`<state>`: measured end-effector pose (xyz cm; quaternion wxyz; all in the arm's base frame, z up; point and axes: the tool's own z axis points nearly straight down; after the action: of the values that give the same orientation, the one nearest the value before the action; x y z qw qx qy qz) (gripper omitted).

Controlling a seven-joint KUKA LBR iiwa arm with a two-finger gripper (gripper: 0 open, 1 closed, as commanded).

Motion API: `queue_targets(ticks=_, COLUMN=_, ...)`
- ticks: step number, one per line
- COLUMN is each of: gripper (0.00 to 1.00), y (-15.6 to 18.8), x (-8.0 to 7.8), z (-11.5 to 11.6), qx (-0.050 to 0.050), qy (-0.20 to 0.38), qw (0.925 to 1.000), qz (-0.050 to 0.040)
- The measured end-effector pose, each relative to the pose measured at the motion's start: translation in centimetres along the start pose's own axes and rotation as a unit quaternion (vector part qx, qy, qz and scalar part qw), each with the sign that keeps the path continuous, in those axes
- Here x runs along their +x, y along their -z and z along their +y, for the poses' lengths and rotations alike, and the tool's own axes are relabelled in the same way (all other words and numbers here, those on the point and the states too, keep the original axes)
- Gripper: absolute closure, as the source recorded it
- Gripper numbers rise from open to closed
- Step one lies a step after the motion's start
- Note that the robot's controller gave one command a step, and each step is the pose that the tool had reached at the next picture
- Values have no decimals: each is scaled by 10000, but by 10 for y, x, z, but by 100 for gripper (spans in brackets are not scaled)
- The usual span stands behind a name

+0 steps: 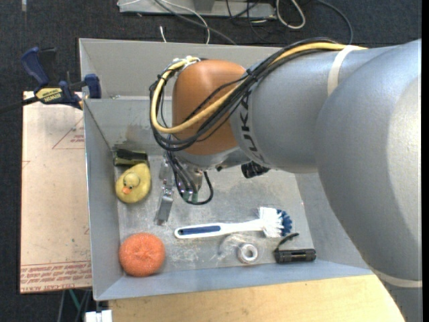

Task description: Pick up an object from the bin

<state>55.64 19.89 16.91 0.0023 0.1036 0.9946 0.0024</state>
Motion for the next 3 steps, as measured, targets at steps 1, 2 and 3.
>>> queue_targets(ticks=1, gripper=0, y=-48, x=14, z=-20, qx=41, qy=-240, qw=9997, qz=60)
queue_targets(ticks=2, gripper=0, y=-59, x=0, z=10, qx=-18, qy=1298, qw=9915, qz=-31)
queue_targets(ticks=3, gripper=0, y=32, x=17, z=-19, qx=29, qy=20, qw=10000, qz=40)
